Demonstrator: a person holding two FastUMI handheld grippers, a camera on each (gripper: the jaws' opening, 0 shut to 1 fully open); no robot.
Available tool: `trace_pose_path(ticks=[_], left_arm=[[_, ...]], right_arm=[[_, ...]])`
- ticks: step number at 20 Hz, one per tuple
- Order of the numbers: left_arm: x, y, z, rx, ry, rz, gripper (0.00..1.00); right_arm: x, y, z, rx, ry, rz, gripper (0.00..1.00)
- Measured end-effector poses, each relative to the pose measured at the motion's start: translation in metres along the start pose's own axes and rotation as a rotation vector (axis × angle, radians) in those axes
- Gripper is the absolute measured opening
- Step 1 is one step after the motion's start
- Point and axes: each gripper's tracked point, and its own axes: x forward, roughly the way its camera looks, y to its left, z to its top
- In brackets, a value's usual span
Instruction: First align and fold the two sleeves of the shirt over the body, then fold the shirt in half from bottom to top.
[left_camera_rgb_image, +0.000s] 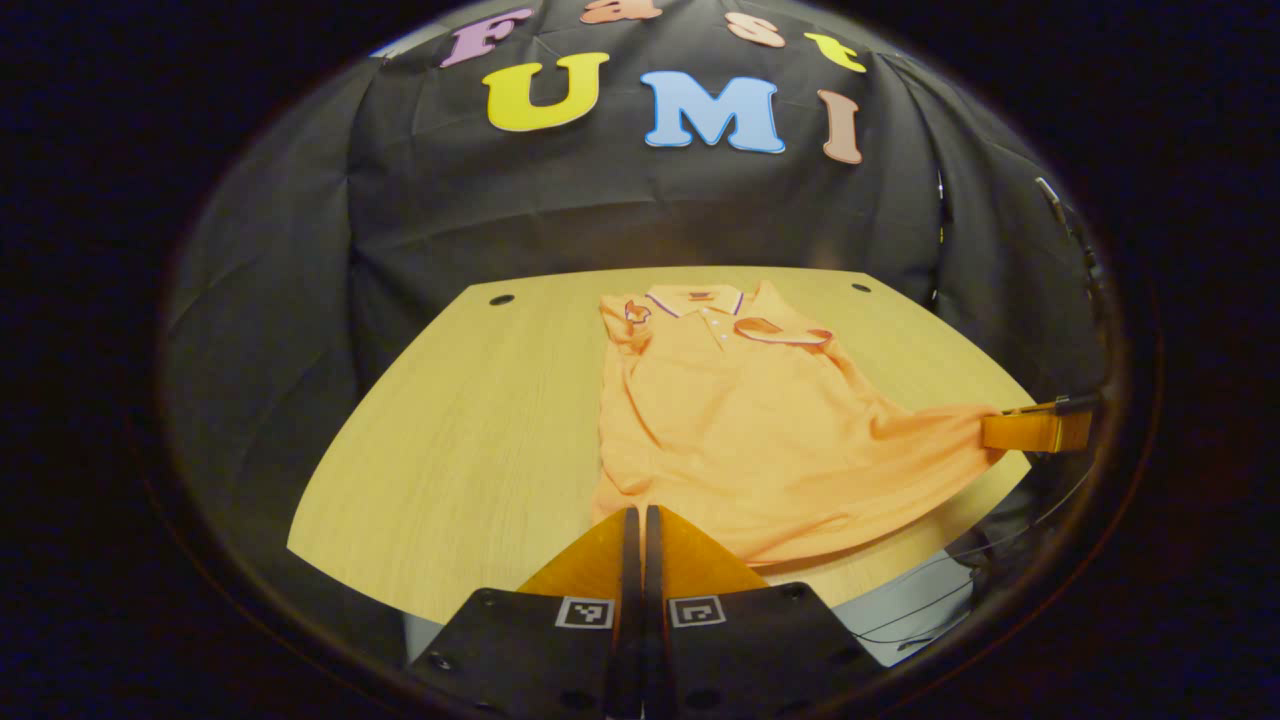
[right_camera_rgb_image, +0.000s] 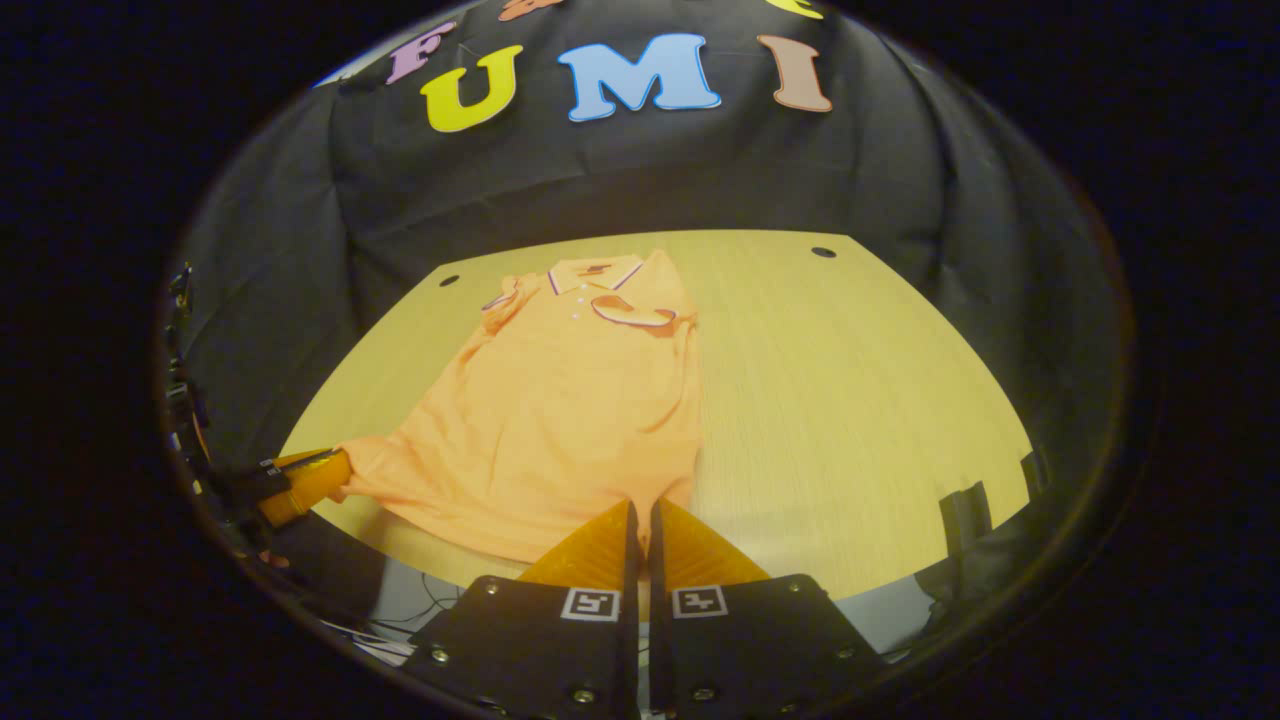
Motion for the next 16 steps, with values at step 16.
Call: trace_pose_path(ticks=[16], left_arm=[[0.093,0.021,0.144,-0.041,-0.114,-0.016,0.07]], right_arm=[[0.067,-0.008,0.146,-0.058,-0.115,-0.039,0.05]])
